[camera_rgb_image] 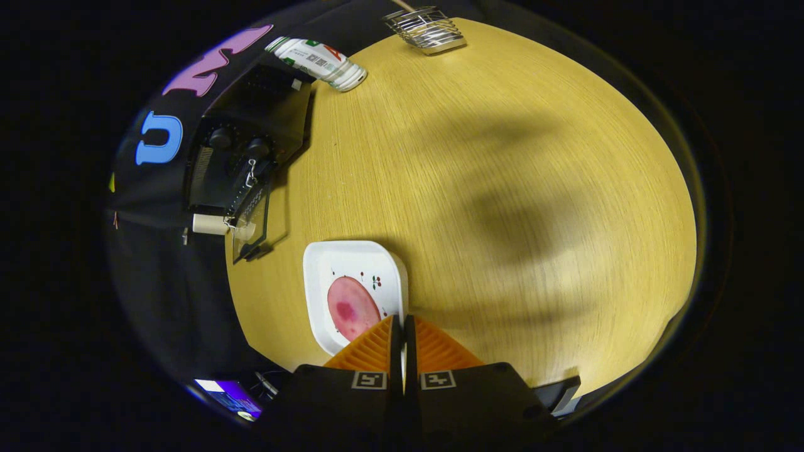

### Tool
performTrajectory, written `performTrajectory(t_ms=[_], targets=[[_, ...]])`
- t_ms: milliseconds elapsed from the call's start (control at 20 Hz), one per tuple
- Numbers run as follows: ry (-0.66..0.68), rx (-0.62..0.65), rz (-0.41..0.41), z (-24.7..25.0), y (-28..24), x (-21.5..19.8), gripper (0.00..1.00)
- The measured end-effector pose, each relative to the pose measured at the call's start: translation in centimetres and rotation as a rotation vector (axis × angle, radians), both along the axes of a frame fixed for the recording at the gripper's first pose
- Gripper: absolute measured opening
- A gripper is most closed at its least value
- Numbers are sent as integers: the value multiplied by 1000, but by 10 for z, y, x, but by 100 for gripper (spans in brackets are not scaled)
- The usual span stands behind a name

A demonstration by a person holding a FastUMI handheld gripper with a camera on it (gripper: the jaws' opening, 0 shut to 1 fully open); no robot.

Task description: Open the toaster oven, put the food inside, and close the toaster oven door.

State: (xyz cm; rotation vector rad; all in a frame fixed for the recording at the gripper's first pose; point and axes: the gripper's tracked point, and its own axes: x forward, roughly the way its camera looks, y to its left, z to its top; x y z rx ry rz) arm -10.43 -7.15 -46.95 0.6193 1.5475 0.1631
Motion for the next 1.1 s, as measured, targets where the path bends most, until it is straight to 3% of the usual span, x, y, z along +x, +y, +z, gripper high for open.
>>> performTrajectory(t_ms=[500, 750, 1100], targets=[[-17, 93, -251, 49, 46, -24, 5], [-12, 117, -396, 72, 96, -41, 5], [-42, 116, -609, 98, 170, -29, 5]])
